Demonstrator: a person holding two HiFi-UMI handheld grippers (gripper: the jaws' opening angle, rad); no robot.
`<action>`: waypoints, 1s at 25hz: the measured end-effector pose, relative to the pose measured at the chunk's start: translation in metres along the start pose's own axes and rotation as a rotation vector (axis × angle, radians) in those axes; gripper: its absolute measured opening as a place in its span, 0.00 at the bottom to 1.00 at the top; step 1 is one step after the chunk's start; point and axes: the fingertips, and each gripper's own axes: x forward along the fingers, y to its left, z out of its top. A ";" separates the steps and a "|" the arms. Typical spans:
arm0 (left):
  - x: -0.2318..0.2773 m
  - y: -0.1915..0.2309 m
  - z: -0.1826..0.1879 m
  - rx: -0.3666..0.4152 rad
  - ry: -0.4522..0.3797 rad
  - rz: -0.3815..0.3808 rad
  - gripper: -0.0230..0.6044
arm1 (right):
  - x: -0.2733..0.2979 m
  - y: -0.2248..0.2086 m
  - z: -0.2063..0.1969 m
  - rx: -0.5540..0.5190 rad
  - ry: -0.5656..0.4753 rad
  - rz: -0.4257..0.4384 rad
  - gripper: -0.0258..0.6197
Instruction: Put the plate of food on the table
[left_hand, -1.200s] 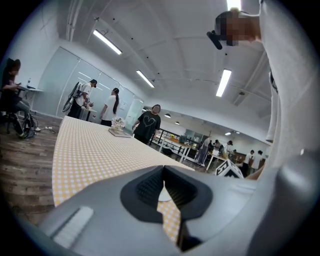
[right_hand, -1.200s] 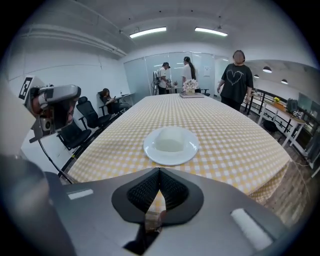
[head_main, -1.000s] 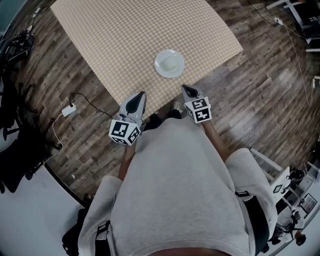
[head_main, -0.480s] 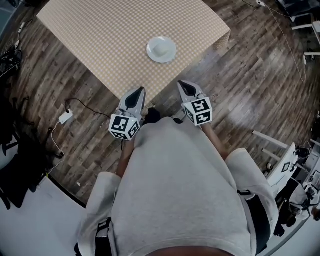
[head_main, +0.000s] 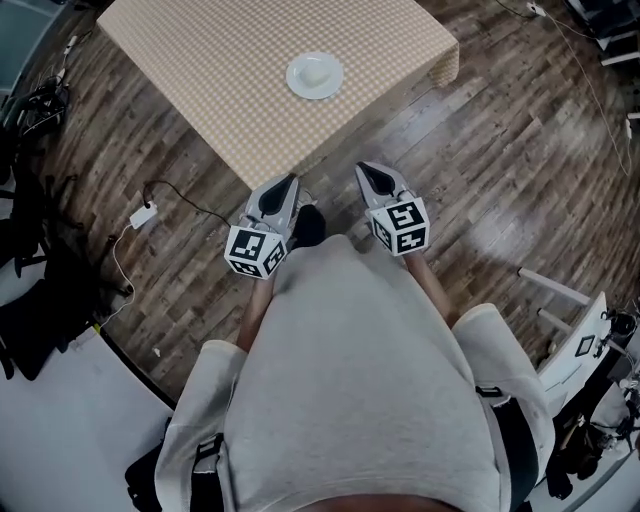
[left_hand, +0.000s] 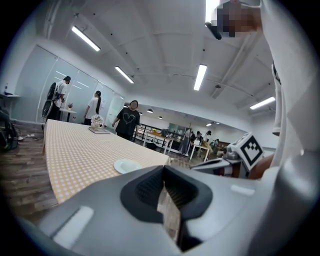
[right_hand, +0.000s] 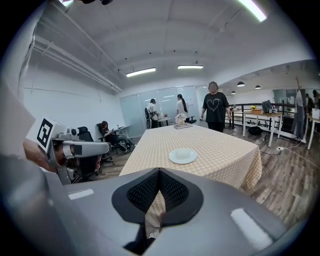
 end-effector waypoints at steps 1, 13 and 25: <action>-0.005 -0.013 -0.004 0.008 0.001 0.005 0.05 | -0.012 0.002 -0.006 -0.002 -0.008 0.005 0.04; -0.061 -0.132 -0.043 0.084 0.019 0.023 0.05 | -0.127 0.042 -0.051 -0.011 -0.099 0.070 0.04; -0.113 -0.148 -0.047 0.085 -0.010 0.036 0.05 | -0.154 0.096 -0.053 -0.020 -0.103 0.083 0.04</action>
